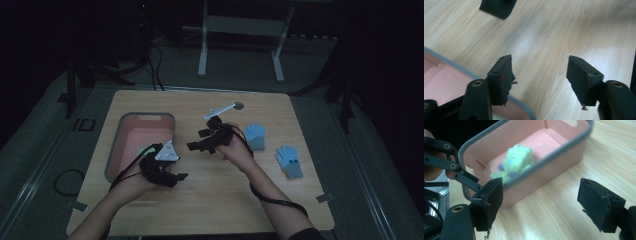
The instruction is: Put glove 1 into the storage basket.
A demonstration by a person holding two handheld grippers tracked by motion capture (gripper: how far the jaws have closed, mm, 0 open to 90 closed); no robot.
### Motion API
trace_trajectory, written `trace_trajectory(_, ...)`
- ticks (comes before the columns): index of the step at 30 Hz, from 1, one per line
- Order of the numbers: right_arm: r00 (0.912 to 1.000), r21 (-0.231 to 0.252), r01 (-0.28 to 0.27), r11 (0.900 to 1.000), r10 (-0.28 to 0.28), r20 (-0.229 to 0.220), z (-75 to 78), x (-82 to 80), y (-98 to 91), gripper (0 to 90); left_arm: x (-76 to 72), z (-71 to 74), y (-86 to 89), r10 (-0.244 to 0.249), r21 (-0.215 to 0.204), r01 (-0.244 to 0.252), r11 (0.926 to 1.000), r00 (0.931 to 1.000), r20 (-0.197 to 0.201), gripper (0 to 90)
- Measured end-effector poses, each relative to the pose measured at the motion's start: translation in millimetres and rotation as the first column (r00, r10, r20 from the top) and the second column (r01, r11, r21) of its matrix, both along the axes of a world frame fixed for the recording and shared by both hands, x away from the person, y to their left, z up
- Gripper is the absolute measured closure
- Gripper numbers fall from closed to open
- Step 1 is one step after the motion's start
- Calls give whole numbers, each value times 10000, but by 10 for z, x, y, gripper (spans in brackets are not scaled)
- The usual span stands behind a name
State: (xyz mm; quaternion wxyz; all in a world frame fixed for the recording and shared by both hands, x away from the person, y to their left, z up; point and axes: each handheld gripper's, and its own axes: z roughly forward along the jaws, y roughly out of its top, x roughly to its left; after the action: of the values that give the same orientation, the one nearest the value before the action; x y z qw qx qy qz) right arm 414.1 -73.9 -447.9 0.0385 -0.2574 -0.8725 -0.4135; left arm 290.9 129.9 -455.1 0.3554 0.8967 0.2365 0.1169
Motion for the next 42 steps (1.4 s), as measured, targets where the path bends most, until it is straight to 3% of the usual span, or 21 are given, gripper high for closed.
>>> trace_trajectory(4, 9997, 49, 256, 9997, -256, -45, -53, 7, -221, 206, -11, -19, -103, -121, -122, 121, 9999, 9999, -56, 346)
trace_trajectory(14, 9985, -69, 545, 9985, -545, 10, -144, -31, -558, 199, -64, -154, -454, -834, -65, 833, 9965, 9961, -297, 327)
trace_trajectory(23, 9964, -365, 841, 9958, -843, -36, -267, -124, -872, 193, -98, -344, -650, -979, -360, 968, 9947, 9948, -292, 318)
trace_trajectory(28, 9958, -556, 896, 9944, -904, -124, -354, -188, -1054, 188, -104, -465, -756, -1052, -777, 1011, 9918, 9932, -503, 282)
trace_trajectory(32, 9939, -546, 1088, 9926, -1097, -146, -449, -216, -1216, 188, -99, -537, -829, -1185, -906, 1117, 9896, 9902, -735, 138)
trace_trajectory(34, 9922, -651, 1223, 9904, -1236, -164, -506, -228, -1283, 187, -99, -580, -863, -1190, -990, 1102, 9890, 9890, -881, 108)
trace_trajectory(37, 9892, -728, 1444, 9868, -1459, -154, -572, -260, -1373, 172, -110, -670, -889, -1015, -948, 963, 9908, 9935, -514, 72)
trace_trajectory(39, 9888, -764, 1476, 9861, -1489, -116, -609, -299, -1413, 165, -117, -716, -896, -827, -1123, 762, 9907, 9951, -544, 36)
trace_trajectory(42, 9883, -916, 1524, 9841, -1515, 159, -687, -388, -1467, 152, -134, -787, -910, -688, -988, 641, 9930, 9966, -452, 20)
